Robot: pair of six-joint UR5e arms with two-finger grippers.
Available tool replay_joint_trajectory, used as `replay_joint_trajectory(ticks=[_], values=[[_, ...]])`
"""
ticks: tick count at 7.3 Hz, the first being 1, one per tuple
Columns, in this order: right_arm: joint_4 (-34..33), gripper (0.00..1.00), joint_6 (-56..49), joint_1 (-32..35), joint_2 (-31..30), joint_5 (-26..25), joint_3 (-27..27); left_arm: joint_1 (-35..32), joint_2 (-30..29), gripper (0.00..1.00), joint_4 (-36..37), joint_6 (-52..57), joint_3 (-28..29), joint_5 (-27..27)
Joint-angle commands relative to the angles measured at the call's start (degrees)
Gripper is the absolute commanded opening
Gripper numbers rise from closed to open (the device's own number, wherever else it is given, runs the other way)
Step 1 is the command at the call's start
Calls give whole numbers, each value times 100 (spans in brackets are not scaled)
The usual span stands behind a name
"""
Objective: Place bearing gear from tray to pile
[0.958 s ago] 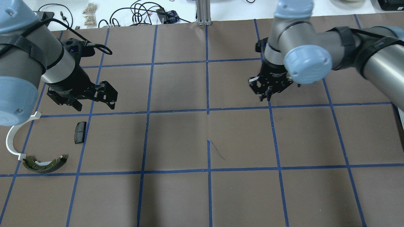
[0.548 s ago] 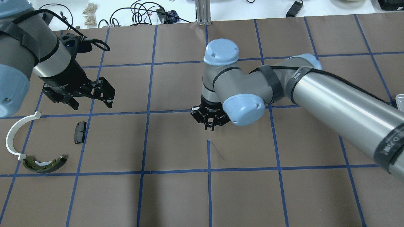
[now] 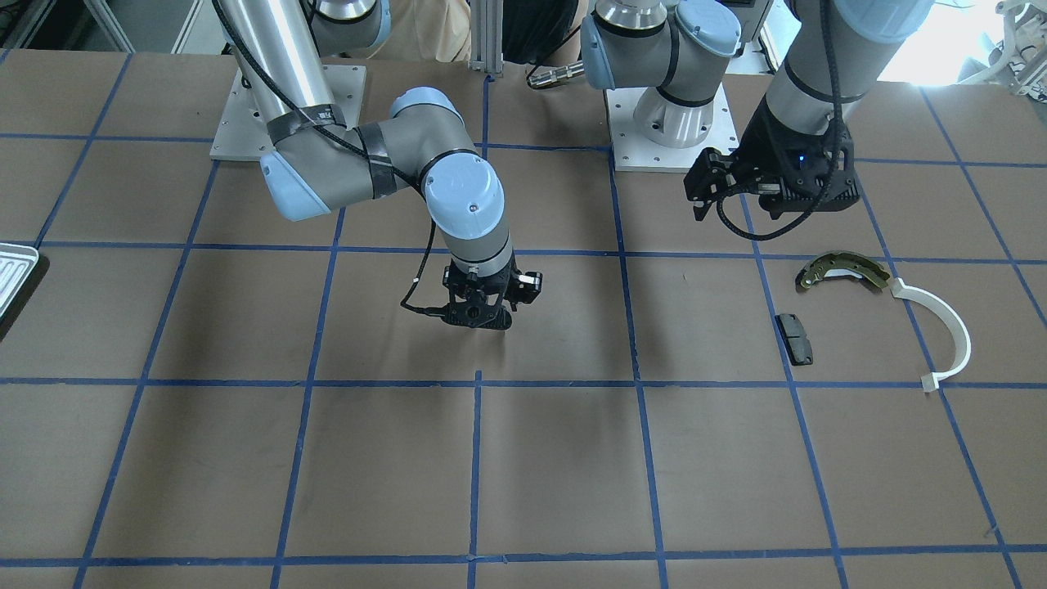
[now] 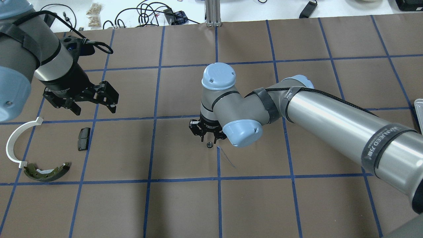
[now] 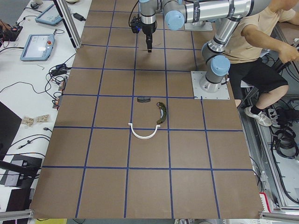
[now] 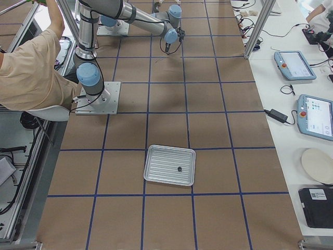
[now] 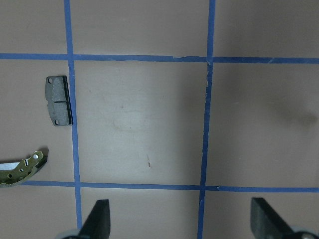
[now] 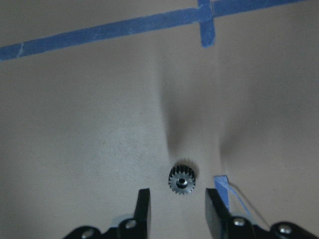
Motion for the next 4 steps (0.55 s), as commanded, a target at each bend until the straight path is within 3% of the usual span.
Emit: replay_joint_trajectory(ticks=[1, 2, 4], values=[[713, 100, -814, -753, -184, -732, -368, -50, -180, 100, 125, -80, -7, -64], [1015, 100, -2013, -1489, -508, -1112, -360, -199, -303, 100, 134, -115, -7, -73], [1359, 100, -3696, -2826, -879, -1177, -369, -1013, -723, 100, 589, -631, -7, -73]])
